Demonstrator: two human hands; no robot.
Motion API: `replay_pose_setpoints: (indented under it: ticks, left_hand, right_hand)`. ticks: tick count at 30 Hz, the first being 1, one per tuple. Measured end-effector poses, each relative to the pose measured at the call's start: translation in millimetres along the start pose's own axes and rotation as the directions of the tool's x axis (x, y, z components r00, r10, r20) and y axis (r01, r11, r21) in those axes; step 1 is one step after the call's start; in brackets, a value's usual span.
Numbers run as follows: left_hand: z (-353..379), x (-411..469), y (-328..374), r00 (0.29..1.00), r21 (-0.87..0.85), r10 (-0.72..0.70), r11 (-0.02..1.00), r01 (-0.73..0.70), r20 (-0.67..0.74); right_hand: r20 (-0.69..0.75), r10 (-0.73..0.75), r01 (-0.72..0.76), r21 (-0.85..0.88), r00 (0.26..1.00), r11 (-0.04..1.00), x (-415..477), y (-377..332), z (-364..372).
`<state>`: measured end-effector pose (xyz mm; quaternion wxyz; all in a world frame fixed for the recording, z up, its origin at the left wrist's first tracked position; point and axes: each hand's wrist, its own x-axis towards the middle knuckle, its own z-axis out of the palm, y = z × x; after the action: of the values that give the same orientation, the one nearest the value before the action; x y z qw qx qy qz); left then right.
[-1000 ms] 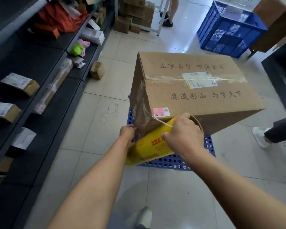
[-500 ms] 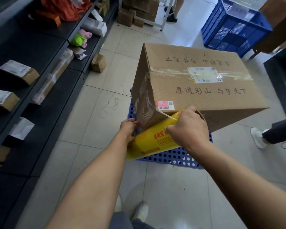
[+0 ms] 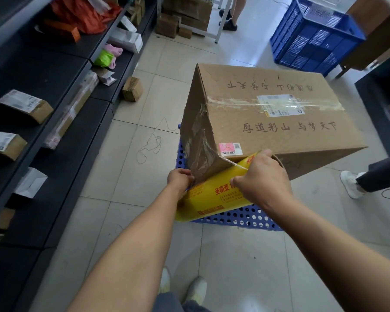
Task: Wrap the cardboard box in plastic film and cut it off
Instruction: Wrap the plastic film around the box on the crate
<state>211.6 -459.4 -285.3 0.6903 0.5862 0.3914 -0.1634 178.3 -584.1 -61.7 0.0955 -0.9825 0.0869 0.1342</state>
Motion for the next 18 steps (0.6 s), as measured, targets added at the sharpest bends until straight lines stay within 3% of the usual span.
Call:
replay_pose_setpoints:
  ticks: [7,14,18]
  left_hand:
    - [6.1,15.9,2.1,0.992,0.026,0.035,0.999,-0.032,-0.12]
    - [14.3,22.6,6.0,0.972,-0.037,-0.03,0.999,0.022,-0.235]
    - [15.6,8.1,-2.5,0.978,-0.096,0.013,0.995,-0.034,-0.21]
  right_hand:
    - [0.003,0.0,0.0,-0.006,1.0,1.0,0.5,0.3,-0.8]
    - [-0.008,0.013,-0.013,-0.004,1.0,1.0,4.0,0.3,1.9]
    - [-0.006,0.035,-0.035,0.0,0.999,0.999,5.3,-1.6,2.6]
